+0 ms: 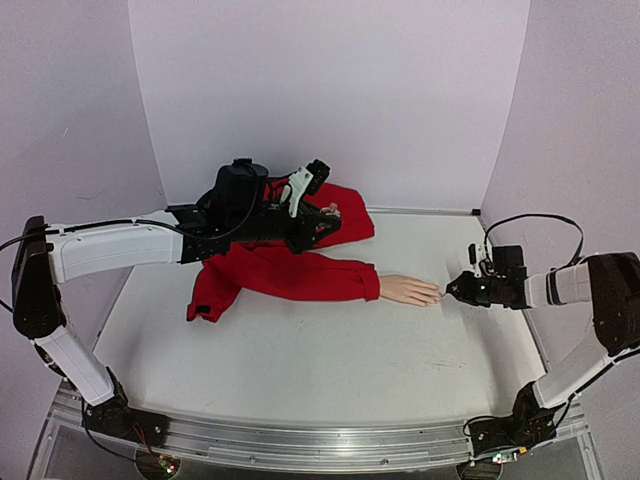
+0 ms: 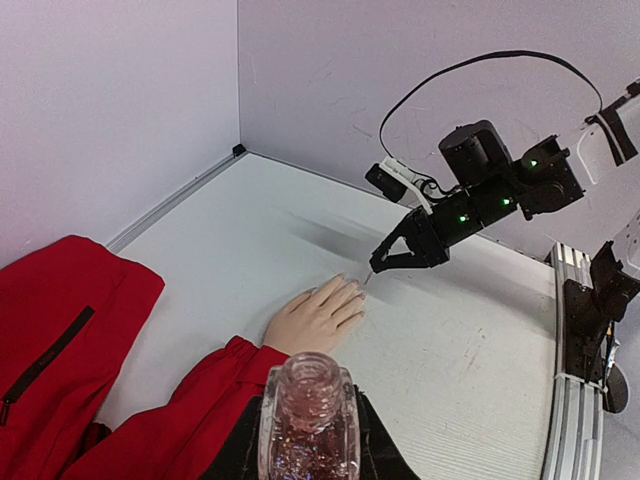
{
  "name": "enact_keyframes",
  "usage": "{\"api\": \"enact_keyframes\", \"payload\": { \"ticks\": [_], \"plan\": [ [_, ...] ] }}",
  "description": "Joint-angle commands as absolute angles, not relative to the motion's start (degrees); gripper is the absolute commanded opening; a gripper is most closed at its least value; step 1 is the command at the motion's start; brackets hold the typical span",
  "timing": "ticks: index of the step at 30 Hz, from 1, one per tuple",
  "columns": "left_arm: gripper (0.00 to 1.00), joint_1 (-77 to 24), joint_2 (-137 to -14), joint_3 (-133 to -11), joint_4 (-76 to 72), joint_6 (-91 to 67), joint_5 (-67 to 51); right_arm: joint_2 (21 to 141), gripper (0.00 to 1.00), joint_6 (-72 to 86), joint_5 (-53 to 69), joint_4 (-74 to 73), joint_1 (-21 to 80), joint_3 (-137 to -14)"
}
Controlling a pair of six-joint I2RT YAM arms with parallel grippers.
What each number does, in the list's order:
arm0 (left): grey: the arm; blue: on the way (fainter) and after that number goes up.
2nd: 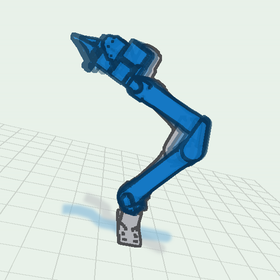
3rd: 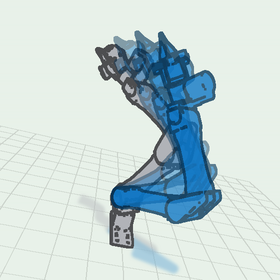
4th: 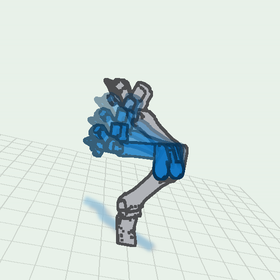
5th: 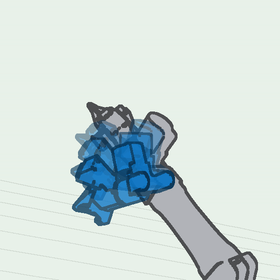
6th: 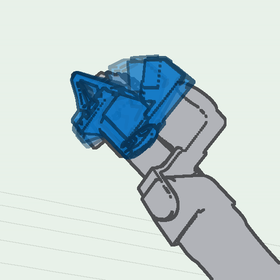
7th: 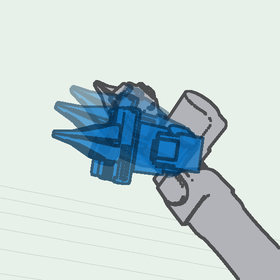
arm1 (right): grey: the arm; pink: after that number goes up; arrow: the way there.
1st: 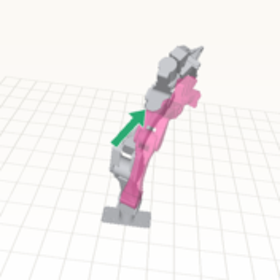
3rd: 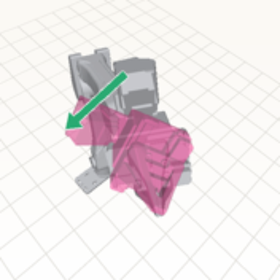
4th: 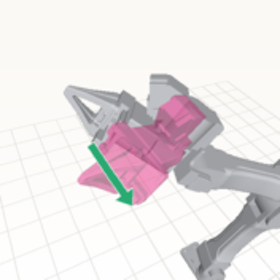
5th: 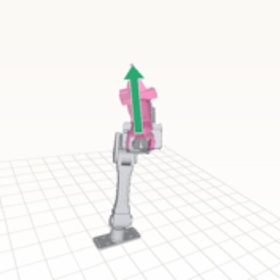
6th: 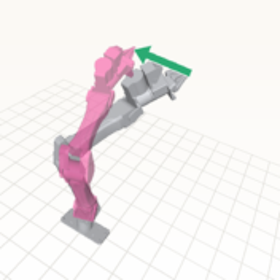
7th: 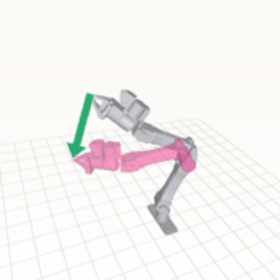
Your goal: Paint the nails
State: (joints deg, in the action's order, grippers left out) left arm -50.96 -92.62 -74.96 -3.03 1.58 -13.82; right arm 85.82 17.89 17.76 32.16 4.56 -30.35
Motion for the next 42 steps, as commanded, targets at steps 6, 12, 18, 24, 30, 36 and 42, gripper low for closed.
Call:
{"api": "enact_keyframes", "payload": {
  "ticks": [6,12,18,24,30,36,42],
  "plan": [
    [0.0,-51.12,-89.14,-76.46,-6.1,2.01,-14.68,86.87,0.0,17.31,22.24,33.13,5.15,-31.63],
    [0.0,-51.06,-88.95,-76.29,-6.07,2.02,-14.33,88.03,0.0,17.47,22.18,33.58,5.3,-31.91],
    [0.0,-51.07,-89.16,-76.38,-6.09,2.07,-14.28,88.49,0.0,17.58,21.85,34.19,5.37,-31.85],
    [0.0,-51.07,-89.21,-76.38,-6.13,2.07,-14.24,87.76,0.0,17.75,21.05,35.2,5.62,-31.44],
    [0.0,-51.07,-89.49,-76.47,-6.1,2.17,-14.28,87.56,0.0,17.74,20.4,35.17,5.63,-31.25],
    [0.0,-51.07,-89.47,-76.55,-6.15,2.2,-14.23,88.81,0.0,17.93,20.48,34.76,5.68,-31.88],
    [0.0,-51.07,-89.38,-76.46,-6.15,2.2,-14.23,89.34,0.0,17.84,19.45,33.64,5.65,-32.08]
  ]
}}
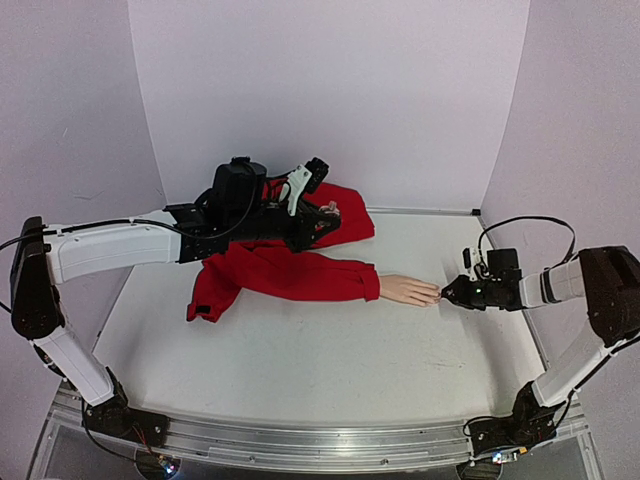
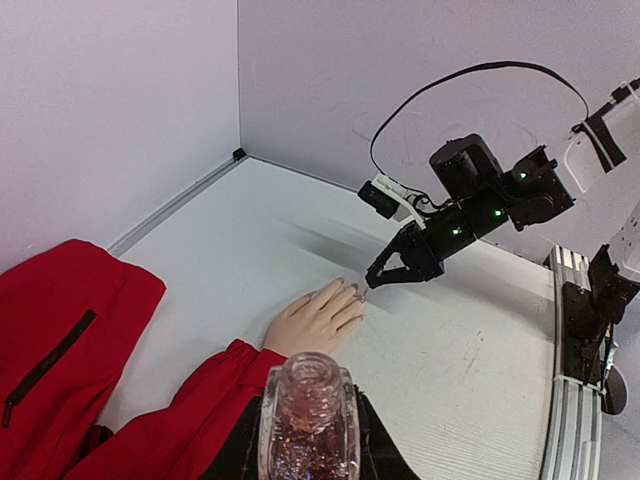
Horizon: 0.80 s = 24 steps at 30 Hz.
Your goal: Paint the nails
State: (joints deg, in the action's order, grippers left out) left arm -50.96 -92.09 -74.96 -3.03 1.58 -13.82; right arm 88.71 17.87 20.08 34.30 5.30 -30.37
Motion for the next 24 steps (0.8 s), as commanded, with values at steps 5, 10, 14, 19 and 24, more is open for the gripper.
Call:
{"api": "enact_keyframes", "payload": {
  "ticks": [5,10,14,19,24],
  "plan": [
    [0.0,-51.07,-89.32,-76.47,-6.14,2.15,-14.24,89.47,0.0,17.89,18.62,33.23,5.68,-32.32],
    [0.0,-51.07,-89.38,-76.47,-6.12,2.23,-14.24,89.47,0.0,18.01,18.03,32.96,5.63,-32.61],
    [0.0,-51.11,-89.5,-76.56,-6.11,2.16,-14.28,89.72,0.0,18.1,17.74,32.92,5.7,-32.87],
    [0.0,-51.1,-89.73,-76.8,-6.1,2.2,-14.33,90.0,0.0,18.27,17.25,32.63,5.64,-33.21],
    [0.0,-51.12,-89.74,-76.99,-6.15,2.31,-14.43,90.18,0.0,18.43,16.92,32.22,5.68,-33.32]
  ]
}}
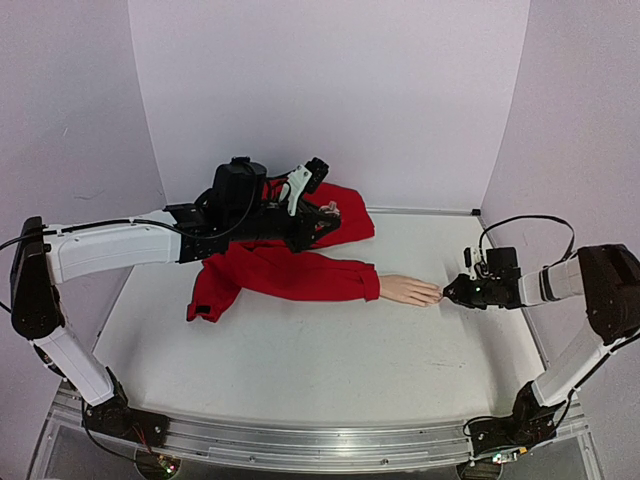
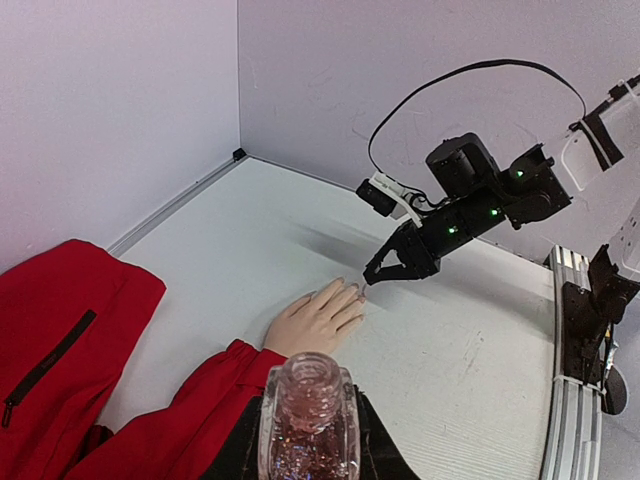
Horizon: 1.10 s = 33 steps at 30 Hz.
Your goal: Paint the nails
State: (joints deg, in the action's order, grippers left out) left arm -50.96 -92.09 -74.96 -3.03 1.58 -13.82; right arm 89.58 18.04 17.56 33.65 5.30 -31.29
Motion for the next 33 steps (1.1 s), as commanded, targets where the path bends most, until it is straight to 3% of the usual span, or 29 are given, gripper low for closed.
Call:
{"api": "enact_keyframes", "payload": {
  "ticks": [1,20,33],
  "plan": [
    [0.0,-51.12,-89.74,-76.95,-6.07,2.29,-14.46,90.18,0.0,18.45,16.8,32.15,5.65,-33.31],
    [0.0,-51.06,-89.17,-76.61,-6.07,2.13,-14.55,86.39,0.0,17.66,15.06,29.11,5.63,-33.02],
    [0.0,-51.22,-88.95,-76.38,-6.09,2.02,-14.7,86.89,0.0,16.86,22.08,33.95,6.15,-32.18]
  ]
}}
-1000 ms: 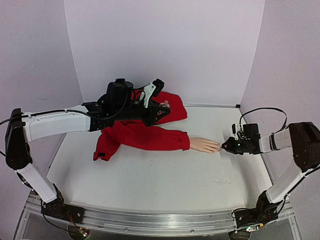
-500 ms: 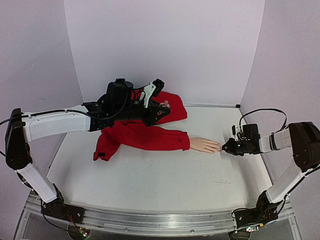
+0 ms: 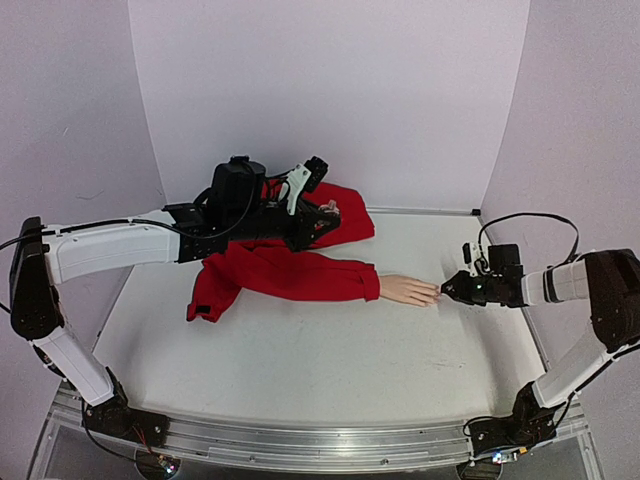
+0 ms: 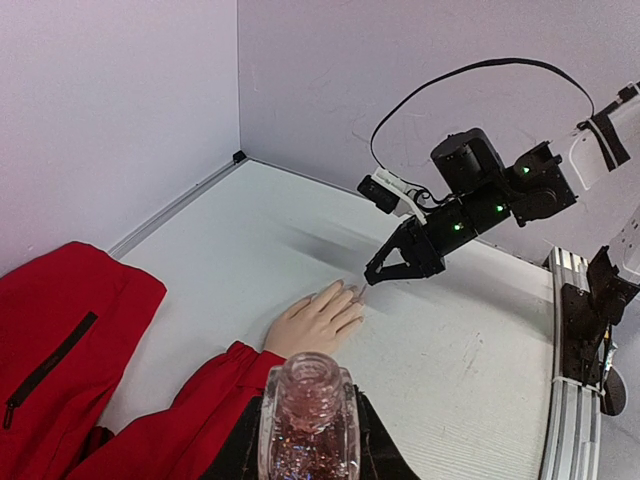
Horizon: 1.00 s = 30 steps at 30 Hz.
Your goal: Paint the nails
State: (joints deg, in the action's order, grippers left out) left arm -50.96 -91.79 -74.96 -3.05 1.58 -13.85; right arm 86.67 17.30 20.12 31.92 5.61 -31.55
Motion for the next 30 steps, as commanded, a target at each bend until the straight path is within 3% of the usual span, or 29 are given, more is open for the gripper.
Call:
{"api": "enact_keyframes", "payload": {
  "ticks": [1,30],
  "plan": [
    [0.0,-51.16,-88.95,-76.38,-6.13,2.02,-14.64,86.99,0.0,16.99,21.59,33.94,6.21,-32.24],
    [0.0,-51.15,-89.3,-76.48,-6.1,2.19,-14.36,89.64,0.0,17.14,19.39,30.77,6.42,-33.07]
  ]
}}
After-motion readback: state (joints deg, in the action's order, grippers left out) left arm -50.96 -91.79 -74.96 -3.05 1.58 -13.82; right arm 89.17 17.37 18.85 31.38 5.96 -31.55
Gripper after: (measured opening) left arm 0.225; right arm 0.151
